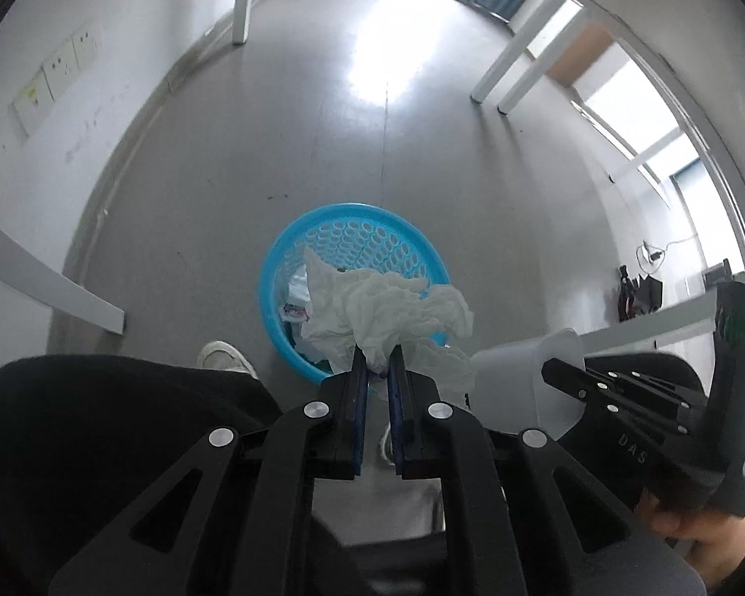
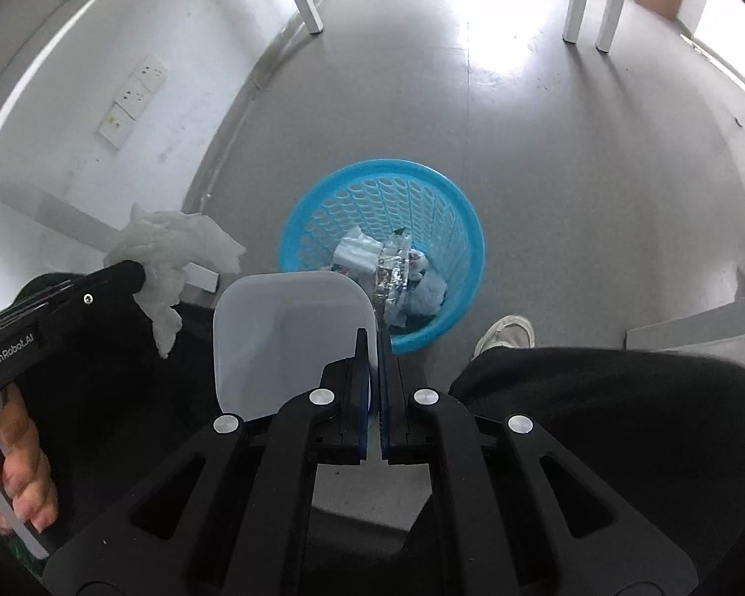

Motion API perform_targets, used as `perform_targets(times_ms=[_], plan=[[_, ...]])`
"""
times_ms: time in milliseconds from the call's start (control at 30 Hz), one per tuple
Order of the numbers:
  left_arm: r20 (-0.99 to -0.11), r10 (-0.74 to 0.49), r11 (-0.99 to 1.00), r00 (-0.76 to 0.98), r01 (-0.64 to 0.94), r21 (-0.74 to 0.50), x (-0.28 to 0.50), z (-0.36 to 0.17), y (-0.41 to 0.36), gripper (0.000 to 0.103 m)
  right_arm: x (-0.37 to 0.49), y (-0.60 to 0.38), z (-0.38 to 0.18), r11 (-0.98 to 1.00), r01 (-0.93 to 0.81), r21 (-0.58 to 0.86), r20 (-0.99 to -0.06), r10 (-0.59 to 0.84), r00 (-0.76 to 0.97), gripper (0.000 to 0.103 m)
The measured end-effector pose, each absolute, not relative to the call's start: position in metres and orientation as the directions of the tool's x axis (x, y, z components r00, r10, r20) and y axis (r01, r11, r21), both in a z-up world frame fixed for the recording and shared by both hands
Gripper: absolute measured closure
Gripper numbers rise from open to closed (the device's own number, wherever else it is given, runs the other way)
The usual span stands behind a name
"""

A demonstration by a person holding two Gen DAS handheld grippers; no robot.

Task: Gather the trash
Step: 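Carry the glove and cup down over the blue wastebasket with both tools, then open both tools to drop the glove and cup into the wastebasket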

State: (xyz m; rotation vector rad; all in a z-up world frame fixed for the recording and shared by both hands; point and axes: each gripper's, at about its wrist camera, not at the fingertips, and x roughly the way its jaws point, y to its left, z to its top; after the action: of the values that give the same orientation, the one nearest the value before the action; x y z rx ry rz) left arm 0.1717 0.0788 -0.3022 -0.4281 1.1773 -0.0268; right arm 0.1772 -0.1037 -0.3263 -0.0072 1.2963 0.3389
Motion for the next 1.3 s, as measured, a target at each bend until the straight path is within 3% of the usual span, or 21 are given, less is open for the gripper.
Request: perform_targets(times_ms=[533,600,633,667,800,967,1067,1167,1300], plan=[[-0.93,-0.222,0.894,0.294,-0.319,-0.315,0.252,-0.383,0.082,0.096,0.264,-0.104,-0.41,0.972,-0.147,0.185,-0.976,0.199,0.089,0.098],[-0.922,-0.24,0.885,0.302,-0.322,-0.336,0.257,-0.387,0.084,0.078,0.271,-0.104,-0.416,0.971,-0.145,0.191,-0.975,0.205,0.086,0.093],[-0.916,-0.25,0.882,0.313,-0.316,-0.349,0.259,-0.386,0.084,0.058,0.274,-0.105,-0.418,0.971,-0.14,0.196,-0.974,0.209,0.087,0.088],[-0.915,-0.243,0.886,0.323,-0.311,-0.345,0.259,-0.384,0.083,0.053,0.276,-0.106,-0.419,0.969,-0.136,0.204,-0.973,0.217,0.084,0.085],[-0.911,-0.251,0.895,0.327,-0.281,-0.347,0.254,-0.373,0.079,0.048,0.276,-0.112,-0.414,0.964,-0.123,0.236,-0.965,0.247,0.09,0.064],[-0.894,-0.301,0.899,0.332,-0.213,-0.382,0.232,-0.347,0.08,0.026,0.258,-0.12,-0.393,0.955,-0.143,0.26,-0.954,0.277,0.115,0.048],[-0.896,-0.281,0.929,0.344,-0.137,-0.344,0.211,-0.325,0.08,0.015,0.238,-0.119,-0.371,0.942,-0.196,0.273,-0.943,0.303,0.14,0.033],[-0.895,-0.276,0.939,0.349,-0.099,-0.329,0.193,-0.314,0.084,0.007,0.222,-0.12,-0.35,0.936,-0.232,0.266,-0.935,0.309,0.174,0.026],[-0.891,-0.277,0.942,0.359,-0.082,-0.326,0.181,-0.306,0.083,0.006,0.2,-0.126,-0.326,0.93,-0.276,0.244,-0.927,0.308,0.216,0.014]])
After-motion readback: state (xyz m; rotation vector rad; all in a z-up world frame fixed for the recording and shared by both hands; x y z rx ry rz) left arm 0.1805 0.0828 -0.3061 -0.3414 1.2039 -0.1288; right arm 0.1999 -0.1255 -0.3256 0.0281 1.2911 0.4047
